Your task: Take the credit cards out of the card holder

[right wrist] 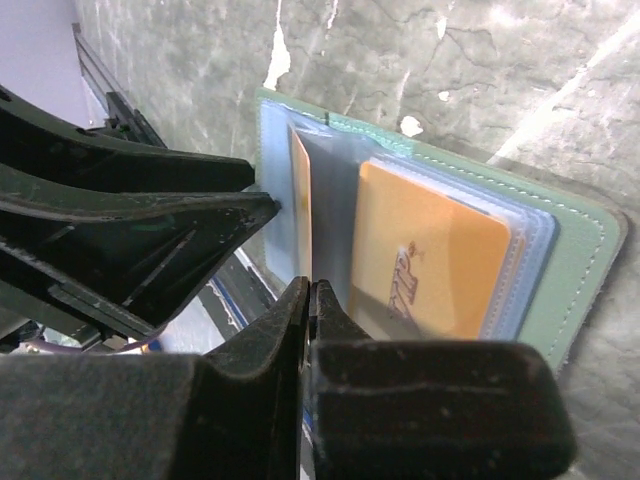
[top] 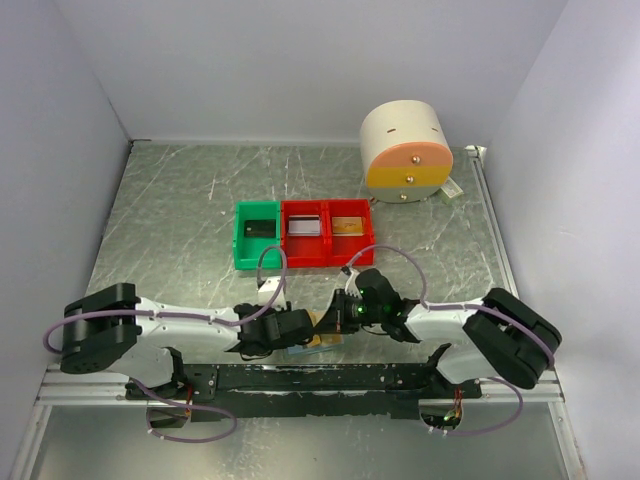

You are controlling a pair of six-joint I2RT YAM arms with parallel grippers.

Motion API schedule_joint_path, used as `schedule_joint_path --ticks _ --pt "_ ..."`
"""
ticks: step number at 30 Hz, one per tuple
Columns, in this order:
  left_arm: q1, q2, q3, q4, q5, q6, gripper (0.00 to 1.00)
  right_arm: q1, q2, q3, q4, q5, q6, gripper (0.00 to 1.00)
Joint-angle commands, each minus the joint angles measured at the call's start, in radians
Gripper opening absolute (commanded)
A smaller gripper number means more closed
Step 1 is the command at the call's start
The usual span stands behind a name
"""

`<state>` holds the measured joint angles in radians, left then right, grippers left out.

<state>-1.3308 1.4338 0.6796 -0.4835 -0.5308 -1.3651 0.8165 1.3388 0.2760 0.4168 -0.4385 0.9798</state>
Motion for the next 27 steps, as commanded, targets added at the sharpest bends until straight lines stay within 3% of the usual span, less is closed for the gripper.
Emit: schedule_joint_path --ticks 1,8,10,17,27 --pt "-0.002 0.026 -0.060 0.031 0.052 0.009 0.48 -0.008 0.054 -0.029 0.092 -0.044 0.023 0.05" --pt "-0.002 0.036 -0.051 0.031 0.058 0.022 0.48 -0.007 0.128 -0.007 0.189 -0.050 0.067 0.21" --pt "-0.002 0.042 -0.049 0.028 0.060 0.021 0.48 -0.008 0.144 0.006 0.187 -0.043 0.065 0.21" --pt "-0.002 0.047 -0.037 0.008 0.053 0.019 0.48 -0.008 0.151 -0.005 0.189 -0.034 0.066 0.05" --pt "-0.002 0.027 -0.060 0.015 0.048 0.006 0.47 -0.010 -0.050 -0.054 -0.022 0.067 0.020 0.04"
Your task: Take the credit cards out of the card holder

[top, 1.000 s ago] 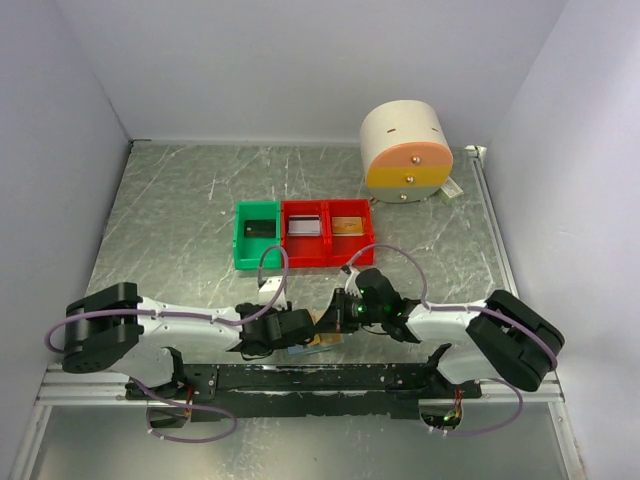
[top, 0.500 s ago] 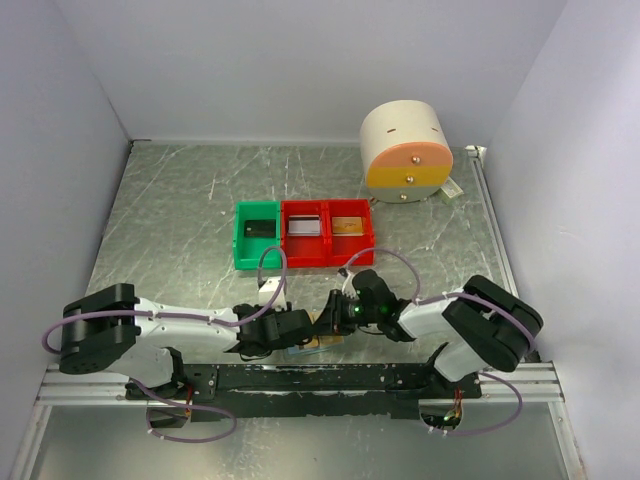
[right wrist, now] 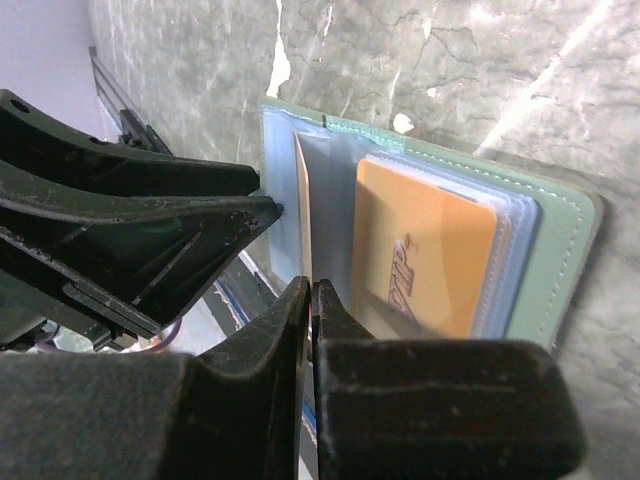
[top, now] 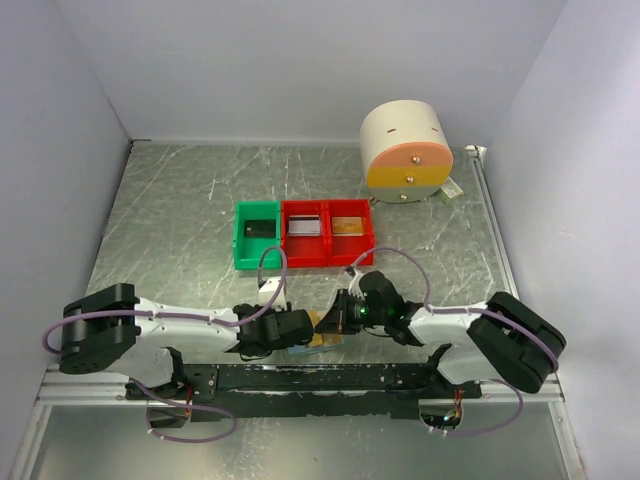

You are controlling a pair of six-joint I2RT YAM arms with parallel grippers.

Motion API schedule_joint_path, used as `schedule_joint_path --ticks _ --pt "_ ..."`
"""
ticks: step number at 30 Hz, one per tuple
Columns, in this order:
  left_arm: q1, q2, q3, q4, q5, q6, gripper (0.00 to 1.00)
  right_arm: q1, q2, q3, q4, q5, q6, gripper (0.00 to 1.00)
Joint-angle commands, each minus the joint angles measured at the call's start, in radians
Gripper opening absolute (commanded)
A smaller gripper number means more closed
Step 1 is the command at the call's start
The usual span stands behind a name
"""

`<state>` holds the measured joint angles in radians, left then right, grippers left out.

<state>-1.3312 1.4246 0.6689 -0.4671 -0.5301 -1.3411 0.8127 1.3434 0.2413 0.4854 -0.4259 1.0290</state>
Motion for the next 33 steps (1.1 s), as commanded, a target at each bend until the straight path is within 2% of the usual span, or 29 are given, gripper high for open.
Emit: schedule_joint_path --ticks 1,5,14,20,23,27,30,33 --pt "-0.002 0.035 -0.048 -0.004 0.046 -0.017 0.47 -0.008 -0.064 -0.022 -0.100 0.055 -0.032 0.05" --pt "-0.002 0.025 -0.042 -0.006 0.042 -0.010 0.47 -0.008 -0.066 -0.029 -0.079 0.033 -0.026 0.06" --pt "-0.002 0.061 -0.006 -0.002 0.050 0.014 0.47 -0.009 0.013 -0.025 0.100 -0.021 0.047 0.20" --pt "-0.003 0.097 0.013 -0.003 0.056 0.017 0.47 -0.008 0.075 -0.014 0.141 -0.015 0.066 0.22" --pt "-0.003 0.104 0.021 -0.013 0.056 0.013 0.46 -0.008 0.102 -0.015 0.169 -0.023 0.072 0.19" --pt "-0.003 0.093 0.016 -0.040 0.047 -0.020 0.47 -0.008 0.088 -0.024 0.160 -0.012 0.071 0.05" --pt "-0.005 0.060 0.007 -0.049 0.038 -0.034 0.53 -0.008 0.040 -0.025 0.094 0.020 0.051 0.02" --pt "-0.010 0.028 0.010 -0.055 0.026 -0.036 0.54 -0.008 -0.012 -0.029 0.026 0.050 0.036 0.02"
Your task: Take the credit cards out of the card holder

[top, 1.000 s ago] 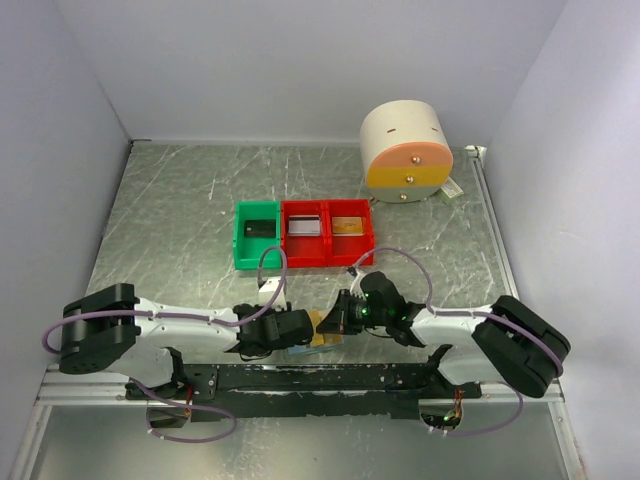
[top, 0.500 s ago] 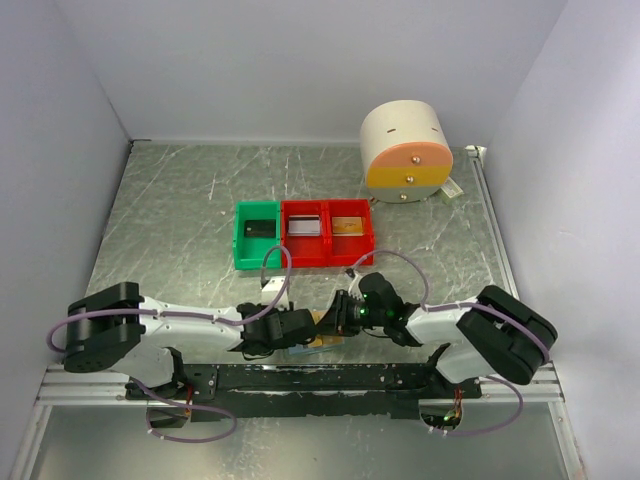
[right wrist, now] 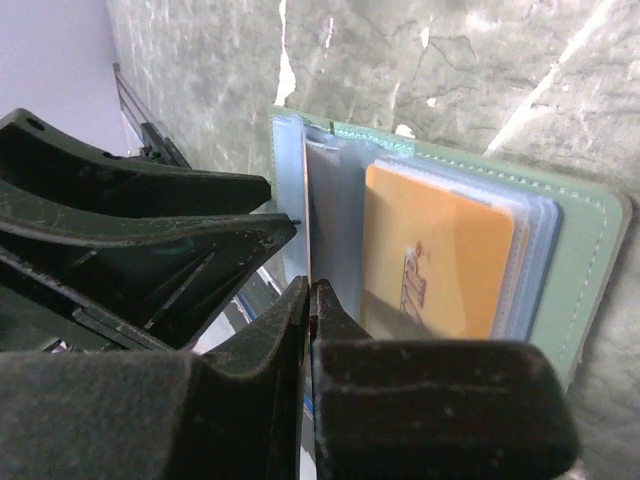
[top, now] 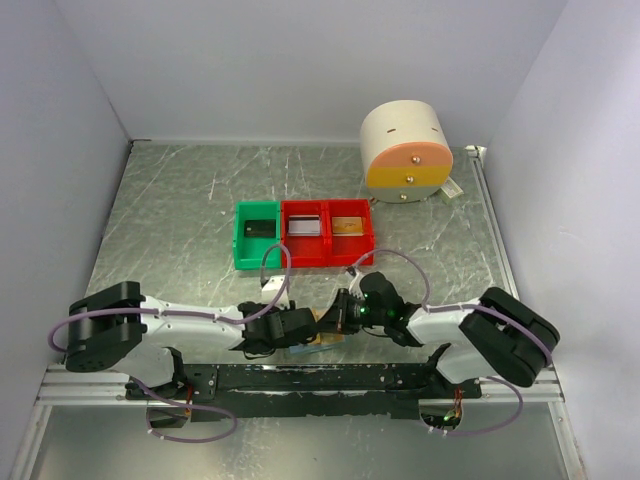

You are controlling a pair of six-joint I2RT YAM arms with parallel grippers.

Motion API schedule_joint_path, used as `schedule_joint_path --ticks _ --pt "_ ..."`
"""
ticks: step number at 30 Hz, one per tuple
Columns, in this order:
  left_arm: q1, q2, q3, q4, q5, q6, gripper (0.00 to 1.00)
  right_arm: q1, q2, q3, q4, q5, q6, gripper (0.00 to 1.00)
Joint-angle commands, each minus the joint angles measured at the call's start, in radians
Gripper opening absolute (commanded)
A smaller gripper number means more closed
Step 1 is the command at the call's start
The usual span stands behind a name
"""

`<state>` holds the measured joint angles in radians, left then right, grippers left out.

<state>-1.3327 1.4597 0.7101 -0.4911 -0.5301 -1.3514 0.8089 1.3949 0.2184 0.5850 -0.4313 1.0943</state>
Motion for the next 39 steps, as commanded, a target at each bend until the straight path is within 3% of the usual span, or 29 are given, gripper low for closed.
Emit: schedule_joint_path --ticks 1,7,14,28,39 --pt "-0.012 -0.008 -0.019 -0.050 0.017 -0.031 0.54 -0.004 -0.082 -0.010 -0.091 0.063 -0.032 0.02" --pt "-0.034 0.063 0.142 -0.191 -0.035 -0.025 0.55 -0.005 -0.125 -0.019 -0.123 0.077 -0.035 0.02" --pt "-0.071 0.124 0.283 -0.203 -0.069 -0.011 0.57 -0.006 -0.110 -0.020 -0.113 0.066 -0.039 0.02" --pt "-0.027 0.064 0.020 0.232 0.053 0.074 0.42 -0.006 -0.107 -0.030 -0.093 0.054 -0.035 0.02" --pt "-0.025 0.087 0.022 0.149 0.056 0.033 0.35 -0.006 -0.067 -0.019 -0.036 0.020 -0.027 0.11"
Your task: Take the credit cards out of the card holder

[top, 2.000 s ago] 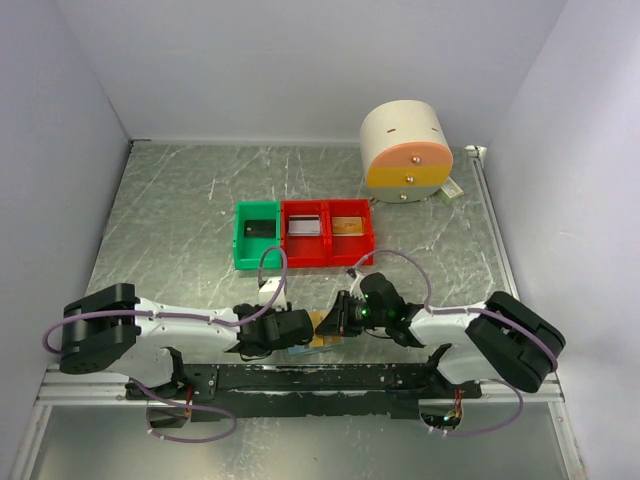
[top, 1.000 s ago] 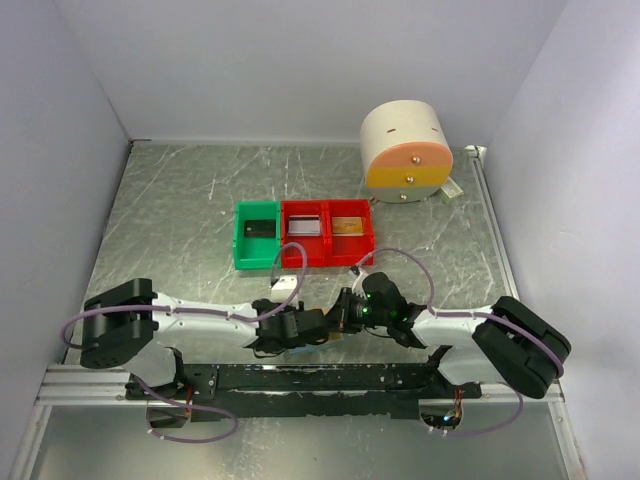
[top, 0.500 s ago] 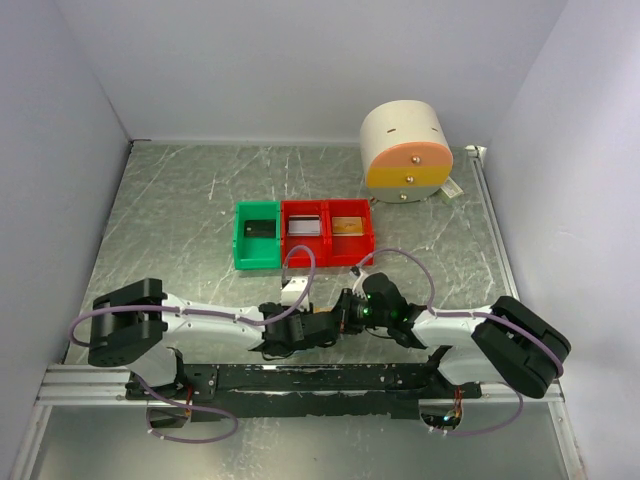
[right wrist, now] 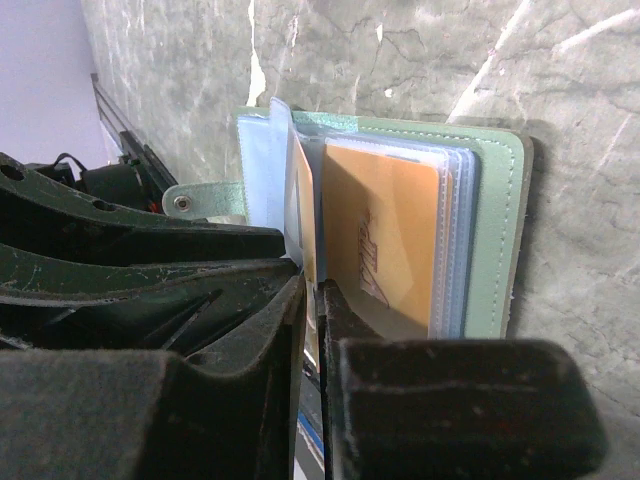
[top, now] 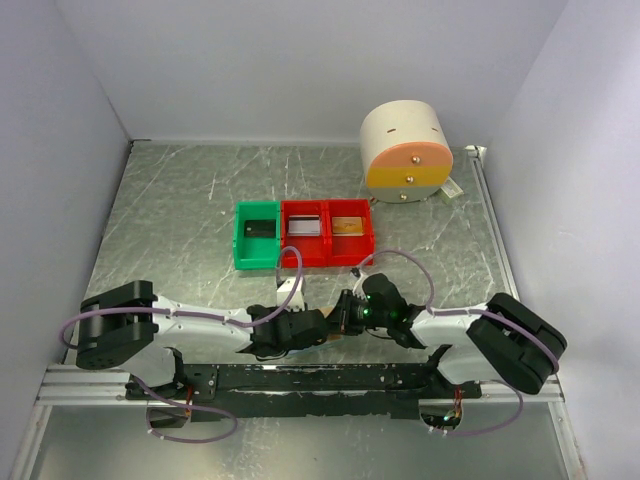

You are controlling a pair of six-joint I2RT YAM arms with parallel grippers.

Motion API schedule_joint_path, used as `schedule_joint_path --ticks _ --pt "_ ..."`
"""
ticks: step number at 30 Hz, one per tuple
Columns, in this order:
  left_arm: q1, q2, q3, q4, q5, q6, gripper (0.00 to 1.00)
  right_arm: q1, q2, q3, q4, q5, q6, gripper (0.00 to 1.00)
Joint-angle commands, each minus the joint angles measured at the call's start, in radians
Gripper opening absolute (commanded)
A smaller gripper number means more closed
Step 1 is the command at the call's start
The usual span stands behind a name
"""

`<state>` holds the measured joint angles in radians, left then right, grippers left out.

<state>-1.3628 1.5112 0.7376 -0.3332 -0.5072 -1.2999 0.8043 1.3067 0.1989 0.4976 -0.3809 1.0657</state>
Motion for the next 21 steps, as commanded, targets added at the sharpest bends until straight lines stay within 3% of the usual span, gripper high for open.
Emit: schedule_joint_path --ticks 1,21 --pt "0.005 0.038 -0.004 -0.008 0.033 -0.018 0.35 -0.002 0.030 0.005 0.055 -0.032 0.002 0.12" --pt "0.005 0.014 -0.007 -0.061 0.017 -0.034 0.34 -0.026 0.128 0.032 0.130 -0.057 0.015 0.16"
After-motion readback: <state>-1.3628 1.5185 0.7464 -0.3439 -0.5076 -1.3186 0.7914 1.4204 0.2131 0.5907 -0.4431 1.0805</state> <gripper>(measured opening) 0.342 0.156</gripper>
